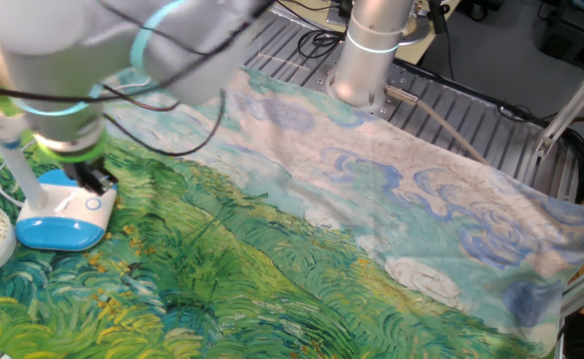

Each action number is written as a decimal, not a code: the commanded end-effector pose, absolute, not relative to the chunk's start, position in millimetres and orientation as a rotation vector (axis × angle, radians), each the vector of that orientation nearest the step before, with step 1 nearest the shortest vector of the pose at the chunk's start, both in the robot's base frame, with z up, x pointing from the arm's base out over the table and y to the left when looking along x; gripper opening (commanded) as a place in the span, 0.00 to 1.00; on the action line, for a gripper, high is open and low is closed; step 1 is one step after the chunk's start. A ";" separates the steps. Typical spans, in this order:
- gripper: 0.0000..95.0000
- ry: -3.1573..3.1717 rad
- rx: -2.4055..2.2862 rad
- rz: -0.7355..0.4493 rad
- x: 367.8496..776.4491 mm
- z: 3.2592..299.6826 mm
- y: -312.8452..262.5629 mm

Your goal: Turn on the desk lamp by pressing the button

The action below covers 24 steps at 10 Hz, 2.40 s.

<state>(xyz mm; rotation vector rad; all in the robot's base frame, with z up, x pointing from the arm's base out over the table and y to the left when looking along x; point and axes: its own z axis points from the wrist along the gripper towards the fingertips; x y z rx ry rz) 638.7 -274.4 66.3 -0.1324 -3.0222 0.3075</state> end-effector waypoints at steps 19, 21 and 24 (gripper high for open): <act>0.00 -3.002 -0.523 0.081 635.5 57.6 -259.3; 0.00 -3.005 -0.519 0.076 632.4 58.6 -260.6; 0.00 -3.000 -0.534 0.067 631.0 57.1 -258.8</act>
